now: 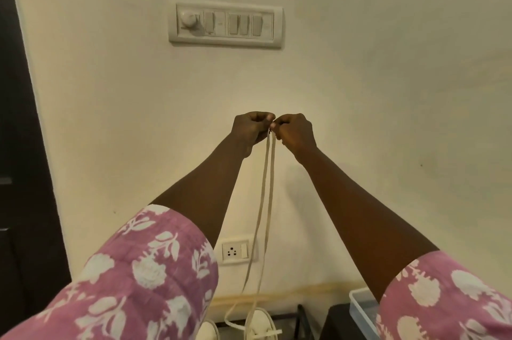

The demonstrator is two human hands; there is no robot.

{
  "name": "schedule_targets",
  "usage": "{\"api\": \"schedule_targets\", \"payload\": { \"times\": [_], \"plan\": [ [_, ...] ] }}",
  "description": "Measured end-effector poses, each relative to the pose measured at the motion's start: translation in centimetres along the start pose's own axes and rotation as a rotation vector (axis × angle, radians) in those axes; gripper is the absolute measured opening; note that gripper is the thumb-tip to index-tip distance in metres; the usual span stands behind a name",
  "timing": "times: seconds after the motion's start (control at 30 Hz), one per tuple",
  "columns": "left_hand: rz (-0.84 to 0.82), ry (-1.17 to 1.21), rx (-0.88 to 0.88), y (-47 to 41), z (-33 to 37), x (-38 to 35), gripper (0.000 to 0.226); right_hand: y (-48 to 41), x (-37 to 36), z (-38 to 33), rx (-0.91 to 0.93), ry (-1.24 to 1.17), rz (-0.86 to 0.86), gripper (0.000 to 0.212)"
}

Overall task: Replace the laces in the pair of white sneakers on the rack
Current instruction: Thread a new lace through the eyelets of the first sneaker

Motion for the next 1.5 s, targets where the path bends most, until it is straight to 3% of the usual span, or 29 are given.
{"api": "schedule_targets", "payload": {
  "times": [0.13, 0.3, 0.5, 0.57, 0.63, 0.7, 0.77, 0.87, 0.97, 1.13, 1.23, 1.4, 1.5],
  "plan": [
    [0.003, -0.103, 0.067, 1.7, -2.6, 0.0, 0.023, 2.3, -1.0, 3.0, -0.214, -0.301, -0.06, 0.009],
    [0.027, -0.143, 0.173, 3.6, -5.8, 0.6, 0.022, 5.0, -3.2, 6.6, -0.415, -0.646, -0.136, 0.013],
    [-0.008, -0.177, 0.244, 4.9, -10.9, 2.1, 0.018, 7.1, -5.6, 10.8, -0.642, -0.607, -0.278, 0.016],
    [-0.023, -0.138, 0.273, 5.0, -12.9, 2.8, 0.005, 6.2, -5.3, 11.3, -0.598, -0.491, -0.281, 0.024],
    [0.008, -0.148, 0.33, 5.4, -15.8, 4.0, 0.007, 4.2, -4.0, 11.1, -0.544, -0.468, -0.181, 0.034],
    [0.036, -0.33, 0.463, 6.2, -20.3, 5.8, 0.009, 1.9, -2.4, 10.6, -0.484, -0.498, -0.043, 0.034],
    [-0.122, -0.608, 0.722, 8.7, -25.4, 7.2, 0.018, 0.1, -0.9, 9.9, -0.37, -0.49, 0.059, 0.033],
    [-0.521, -0.87, 1.117, 14.6, -31.8, 8.3, 0.016, -1.1, 0.4, 8.8, -0.159, -0.461, 0.159, 0.037],
    [-0.512, -0.867, 1.295, 18.7, -37.2, 8.8, 0.02, -1.5, 0.4, 8.0, -0.02, -0.44, 0.187, 0.037],
    [-0.261, -0.953, 1.115, 20.0, -41.2, 8.6, 0.016, -1.3, -0.5, 8.4, -0.034, -0.515, 0.222, 0.034],
    [-0.119, -0.864, 1.005, 20.4, -43.2, 8.5, 0.035, -0.9, -1.2, 9.2, -0.013, -0.475, 0.188, 0.032],
    [0.025, -1.018, 0.722, 20.6, -44.0, 8.8, 0.033, 0.3, -2.5, 11.1, 0.019, -0.386, 0.104, 0.035],
    [0.128, -0.95, 0.736, 20.5, -44.3, 8.9, 0.028, 0.4, -2.9, 12.5, 0.005, -0.36, 0.106, 0.032]
  ]
}}
Point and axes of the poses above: each hand's wrist, its own y-axis away from the middle knuckle, its own x-axis out of the back of the hand, z = x × y, the point moved 5 cm from there along -y, towards the middle knuckle, and after that the axes turned 5 degrees about z, right-handed, at the moved point
